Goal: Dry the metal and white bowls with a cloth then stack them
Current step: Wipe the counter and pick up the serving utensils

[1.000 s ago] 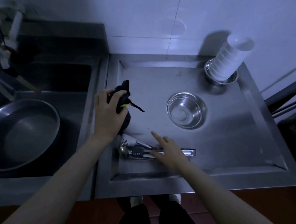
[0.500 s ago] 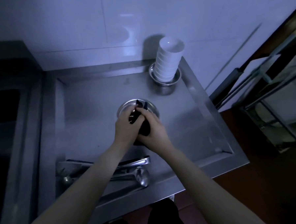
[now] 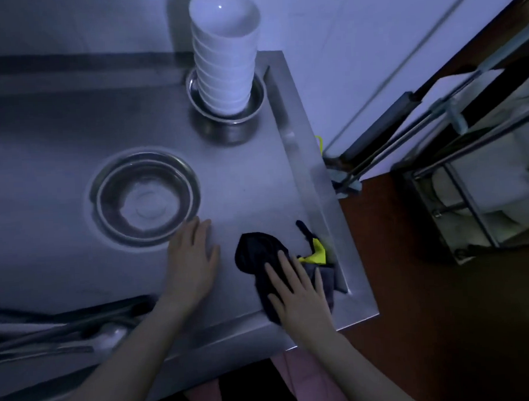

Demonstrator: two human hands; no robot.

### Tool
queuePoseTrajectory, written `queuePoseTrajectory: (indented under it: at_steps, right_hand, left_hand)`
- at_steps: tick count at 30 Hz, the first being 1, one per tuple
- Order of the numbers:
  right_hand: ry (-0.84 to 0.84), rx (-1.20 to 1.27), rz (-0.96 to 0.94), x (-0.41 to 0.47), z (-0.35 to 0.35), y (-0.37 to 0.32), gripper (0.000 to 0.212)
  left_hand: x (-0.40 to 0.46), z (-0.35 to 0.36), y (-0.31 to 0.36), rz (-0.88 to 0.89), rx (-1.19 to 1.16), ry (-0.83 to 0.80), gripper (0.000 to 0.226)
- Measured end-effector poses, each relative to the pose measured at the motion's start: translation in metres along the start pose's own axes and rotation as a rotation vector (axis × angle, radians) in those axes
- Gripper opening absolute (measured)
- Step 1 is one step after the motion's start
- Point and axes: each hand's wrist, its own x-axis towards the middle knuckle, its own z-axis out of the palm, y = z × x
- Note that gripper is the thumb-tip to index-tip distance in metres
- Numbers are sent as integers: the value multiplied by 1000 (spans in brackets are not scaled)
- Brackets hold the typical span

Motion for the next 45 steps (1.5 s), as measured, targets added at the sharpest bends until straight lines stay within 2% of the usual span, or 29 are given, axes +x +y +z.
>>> queuePoseTrajectory:
  at_steps: [6,10,14,17,21,23,25,30,33,36,38,41,43,45]
  right_hand:
    - [147,-32,-108,83,7,53,49]
    - [243,-60,-108,209,-8,65,45]
    - [199,35,-11,284,-22,45,48]
    - [235,76,-154,241,-11,29,46]
    - [70,62,-442,87,12,14,47]
    - [27,26,-436,31,14,34,46]
    - [26,-2,-322,12,9,67,48]
    - [81,-94,-264,91,-6,93,46]
    - [182,20,-89,175,-6,61,46]
    - [178,127,74,220,-5,7,49]
    - [171,139,-44,211,0,-26,48]
    - [126,156,-389,142,16,-52,49]
    - [53,162,-500,80,25,-54,47]
    - [38,143,-543,36,28,-40,42]
  left_hand:
    - [0,39,-8,73,108,276,49]
    - [3,40,-6,66,105,319,49]
    - [2,39,-8,56,92,317,52]
    - [2,40,-11,59,79,315,53]
    - [2,37,-11,58,60,312,53]
    - [0,38,-10,62,65,310,54]
    - [-1,39,-9,65,76,317,56]
    - [1,40,-7,60,74,324,55]
    - [2,39,-7,66,61,323,55]
    - [-1,37,-7,57,-72,344,54]
    - [-1,32,-4,-6,-246,371,56]
    - [1,16,2,-162,-425,429,58]
    - [-1,5,8,-265,-452,375,59]
    - [-9,-2,8,-263,-413,253,61]
